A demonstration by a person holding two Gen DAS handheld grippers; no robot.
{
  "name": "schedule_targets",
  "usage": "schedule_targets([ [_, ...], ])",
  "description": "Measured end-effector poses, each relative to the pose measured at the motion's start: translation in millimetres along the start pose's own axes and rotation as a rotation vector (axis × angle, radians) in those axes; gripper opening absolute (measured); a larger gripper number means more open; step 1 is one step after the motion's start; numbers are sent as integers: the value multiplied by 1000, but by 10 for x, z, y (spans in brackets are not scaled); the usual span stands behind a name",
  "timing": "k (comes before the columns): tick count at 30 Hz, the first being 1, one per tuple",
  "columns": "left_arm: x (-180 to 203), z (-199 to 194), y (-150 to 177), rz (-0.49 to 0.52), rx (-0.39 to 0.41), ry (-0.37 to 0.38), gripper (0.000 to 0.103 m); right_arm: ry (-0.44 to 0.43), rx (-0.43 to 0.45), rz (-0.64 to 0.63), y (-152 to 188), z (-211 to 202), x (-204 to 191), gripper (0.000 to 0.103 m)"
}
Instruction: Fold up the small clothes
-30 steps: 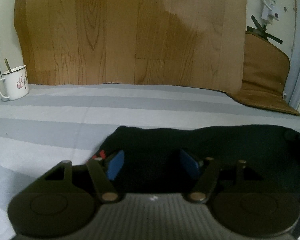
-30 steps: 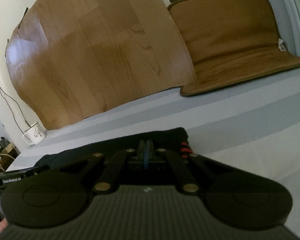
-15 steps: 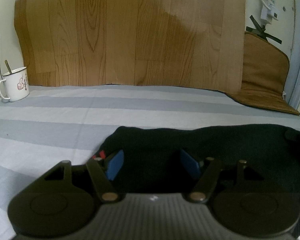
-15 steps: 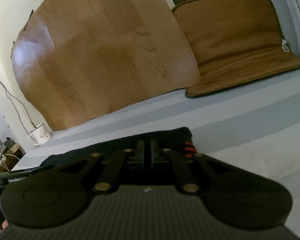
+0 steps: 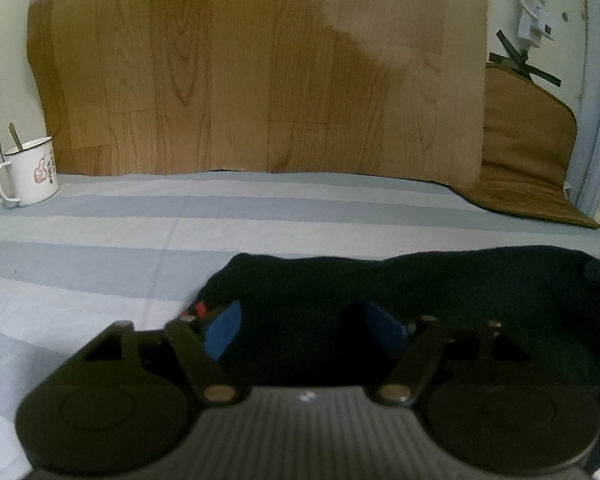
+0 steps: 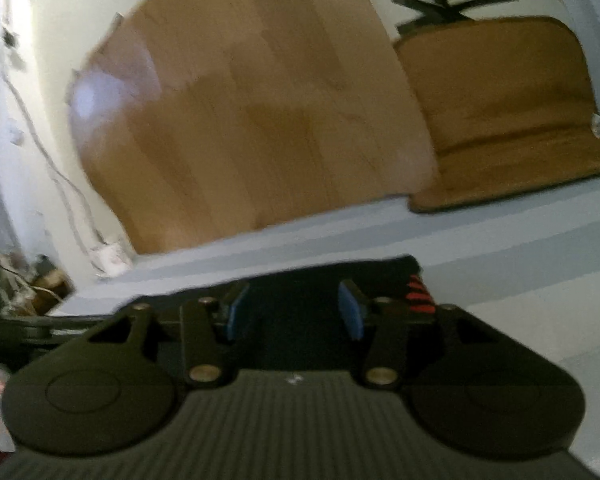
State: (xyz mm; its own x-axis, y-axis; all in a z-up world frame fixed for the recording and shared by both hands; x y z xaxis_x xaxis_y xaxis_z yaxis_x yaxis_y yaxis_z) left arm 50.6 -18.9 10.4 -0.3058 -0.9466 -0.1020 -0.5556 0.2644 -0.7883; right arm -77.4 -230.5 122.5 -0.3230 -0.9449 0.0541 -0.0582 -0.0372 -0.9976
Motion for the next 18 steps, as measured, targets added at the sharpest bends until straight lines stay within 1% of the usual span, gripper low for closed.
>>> schedule_targets([
  [3,-2,-4,-10,2,1,1,75,26,-3,1,5,18,9,51],
  [9,2,-12,-13,1,0,0,75,22,0,5,17,10,23,51],
  [11,5,-15,-14,1,0,0,75,20,14,42,12,-58,37,51],
  [13,10,-18,-15,1,0,0,76,-21,51,118,-33,-254,77,52],
  [14,7,-18,-19,1,0,0,76,-34,82,148,-71,-385,110,56],
  [15,9,-21,-19,1,0,0,76,-24,126,181,-118,-566,174,65],
  [16,12,-24,-16,0,0,0,76,5,157,207,-154,-714,250,70],
  [17,10,-28,-18,-2,0,3,76,40,170,234,-177,-843,341,79],
  [18,9,-38,-20,-8,2,11,76,75,160,262,-175,-936,437,84],
])
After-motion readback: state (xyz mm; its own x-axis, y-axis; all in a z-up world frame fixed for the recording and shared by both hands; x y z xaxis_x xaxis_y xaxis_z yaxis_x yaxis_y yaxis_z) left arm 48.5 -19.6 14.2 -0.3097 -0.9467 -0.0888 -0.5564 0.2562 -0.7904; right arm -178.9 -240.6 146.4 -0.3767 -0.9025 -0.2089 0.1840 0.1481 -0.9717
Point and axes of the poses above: each gripper's, at about its wrist camera, not at the fingertips, and z roughly the way its jaws point, x to its right, y to its underside, the point moved 8 cm from there along z, roughly the way its jaws point, and after that the axes turned 12 degrees about z, right-handed, at the moved point
